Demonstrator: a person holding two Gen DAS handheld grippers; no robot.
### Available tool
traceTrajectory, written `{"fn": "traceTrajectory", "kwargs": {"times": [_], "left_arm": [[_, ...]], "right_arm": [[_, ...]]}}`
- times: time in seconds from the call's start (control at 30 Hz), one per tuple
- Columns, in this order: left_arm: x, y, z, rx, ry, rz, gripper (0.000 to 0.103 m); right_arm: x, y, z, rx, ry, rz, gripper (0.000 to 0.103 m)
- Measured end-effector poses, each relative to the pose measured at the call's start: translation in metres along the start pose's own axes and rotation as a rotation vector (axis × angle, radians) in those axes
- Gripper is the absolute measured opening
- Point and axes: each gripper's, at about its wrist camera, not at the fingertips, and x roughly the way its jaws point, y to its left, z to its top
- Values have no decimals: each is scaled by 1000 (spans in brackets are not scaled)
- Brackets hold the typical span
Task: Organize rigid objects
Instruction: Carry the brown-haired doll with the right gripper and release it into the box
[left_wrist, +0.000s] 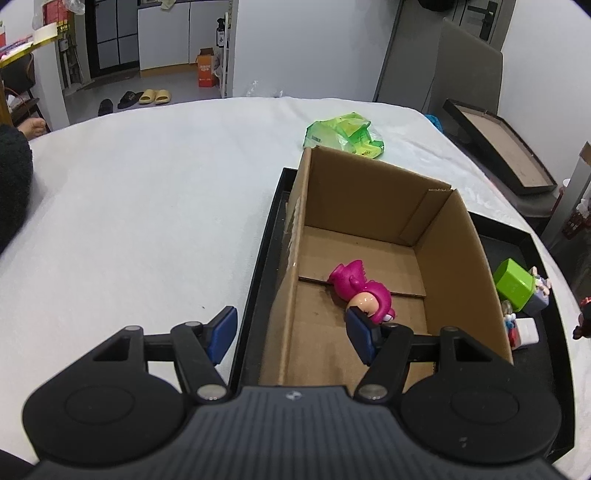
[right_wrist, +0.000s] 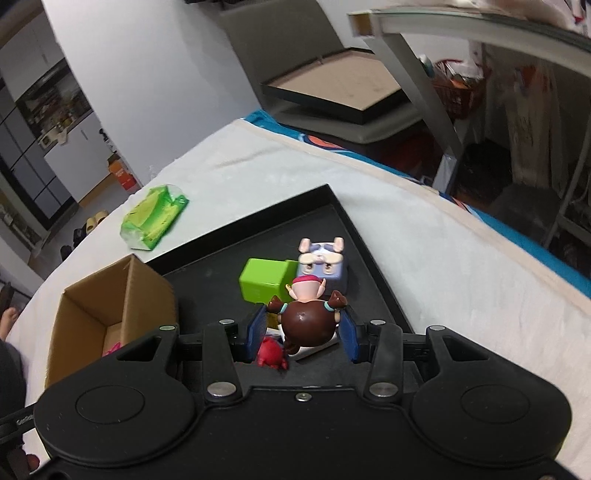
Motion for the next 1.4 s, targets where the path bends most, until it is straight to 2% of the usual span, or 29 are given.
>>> {"fn": "traceTrajectory", "kwargs": {"times": [0.27, 0.43, 0.63, 0.7, 0.87, 0.93, 1.0, 1.4], "left_arm": [[-5, 1, 1, 12, -26, -5, 63], [-5, 6, 1, -17, -31, -30, 63], [-7, 17, 0, -73, -35, -69, 56], [-8, 18, 1, -75, -42, -80, 50], [-3, 25, 0, -123, -22, -117, 19], [-3, 31, -1, -157, -23, -133, 16], [-3, 35, -2, -179, -12, -157, 16], [0, 41, -3, -195, 3, -188, 17]], "right_arm": [[-9, 27, 1, -65, -16, 1, 42], [-15, 54, 4, -111, -35, 36, 42], [-16, 91, 7, -180, -52, 89, 42], [-13, 103, 7, -210, -55, 106, 42], [-8, 128, 6, -248, -50, 149, 42], [-5, 139, 4, -276, -49, 157, 42], [-1, 150, 1, -309, -44, 161, 42], [23, 204, -16, -398, 19, 199, 42]]}}
